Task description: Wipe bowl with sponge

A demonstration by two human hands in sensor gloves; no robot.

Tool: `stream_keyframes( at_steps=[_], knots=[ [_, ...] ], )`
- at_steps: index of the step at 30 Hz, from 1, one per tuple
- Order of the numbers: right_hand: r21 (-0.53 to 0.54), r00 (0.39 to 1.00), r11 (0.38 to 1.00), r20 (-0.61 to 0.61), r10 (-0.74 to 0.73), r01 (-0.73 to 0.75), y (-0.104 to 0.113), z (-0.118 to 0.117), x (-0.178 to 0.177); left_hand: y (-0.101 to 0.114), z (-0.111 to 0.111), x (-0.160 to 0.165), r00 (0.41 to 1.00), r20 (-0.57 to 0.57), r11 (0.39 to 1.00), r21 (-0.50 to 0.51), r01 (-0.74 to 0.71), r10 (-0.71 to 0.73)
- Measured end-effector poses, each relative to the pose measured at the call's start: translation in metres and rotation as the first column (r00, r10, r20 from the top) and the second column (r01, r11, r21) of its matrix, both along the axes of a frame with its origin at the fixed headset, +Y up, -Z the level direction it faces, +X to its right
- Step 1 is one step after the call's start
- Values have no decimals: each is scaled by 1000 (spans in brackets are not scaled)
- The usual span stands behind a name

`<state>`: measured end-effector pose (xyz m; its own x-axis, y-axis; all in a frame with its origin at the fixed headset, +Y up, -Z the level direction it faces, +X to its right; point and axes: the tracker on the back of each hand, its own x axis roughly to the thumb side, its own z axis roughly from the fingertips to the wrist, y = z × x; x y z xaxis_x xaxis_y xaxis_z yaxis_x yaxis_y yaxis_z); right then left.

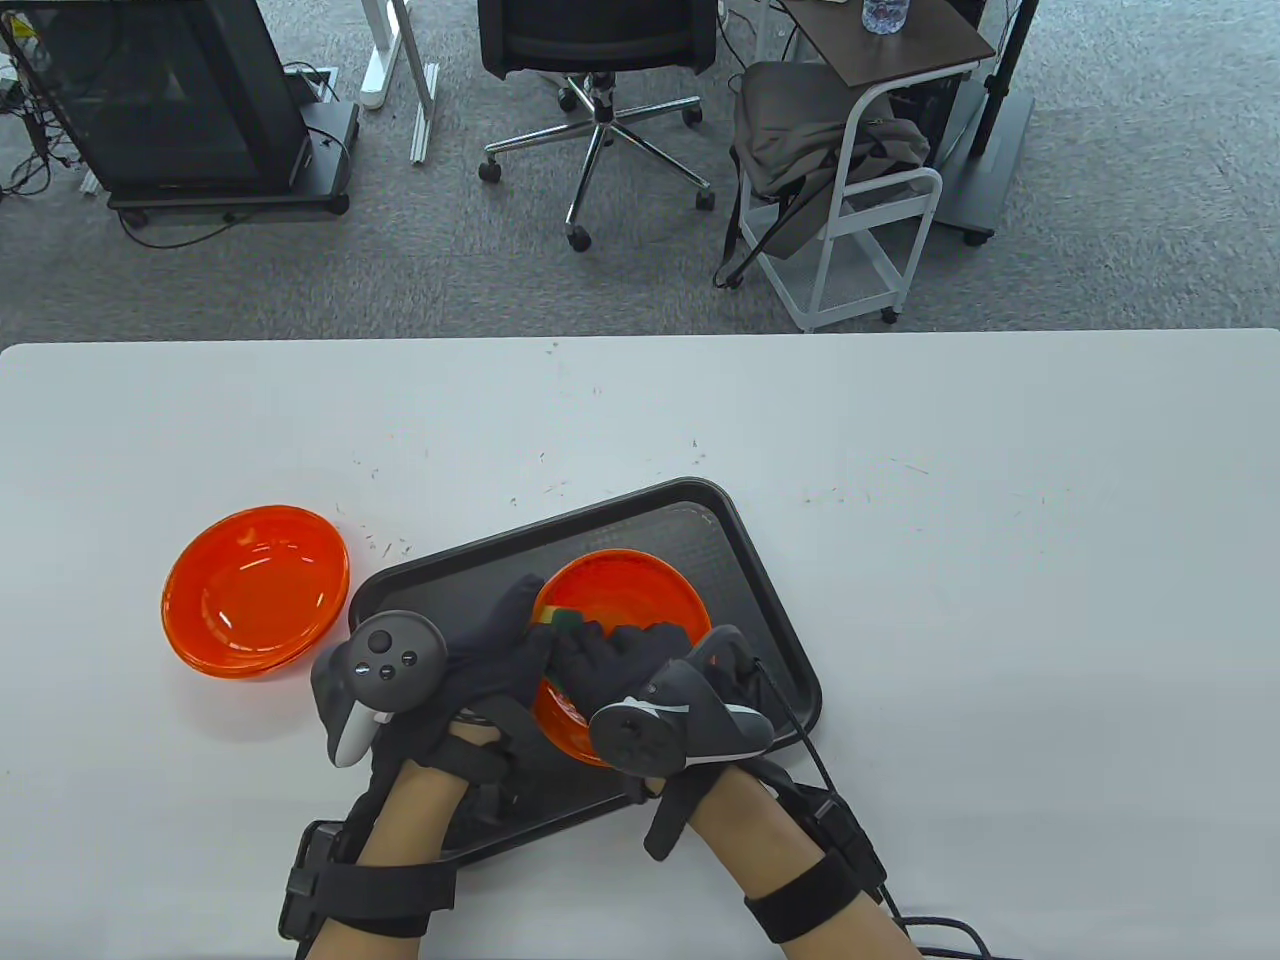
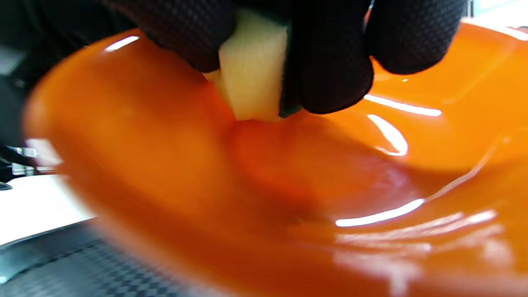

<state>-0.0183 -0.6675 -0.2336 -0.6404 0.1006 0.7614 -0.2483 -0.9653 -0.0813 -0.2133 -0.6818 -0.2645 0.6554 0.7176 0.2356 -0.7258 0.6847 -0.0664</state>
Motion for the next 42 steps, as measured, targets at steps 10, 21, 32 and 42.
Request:
stream_keyframes(
  at_steps=[10, 21, 32, 42],
  knots=[
    [-130, 995, 989, -81, 56, -66, 1, 5, -10, -2, -4, -18, 995, -97, 1000, 16, 2, 0],
    [6, 941, 944, 85, 327, -329, 16, 8, -7, 0, -5, -45, 968, -219, 992, 12, -124, 124],
    [263, 977, 956, 195, 82, -133, 28, -1, 24, 2, -2, -65, 916, -286, 958, 25, -285, 280],
    [277, 958, 948, 191, -212, 155, 32, -10, 56, -3, -2, -71, 886, -299, 928, -9, -374, 354]
  ],
)
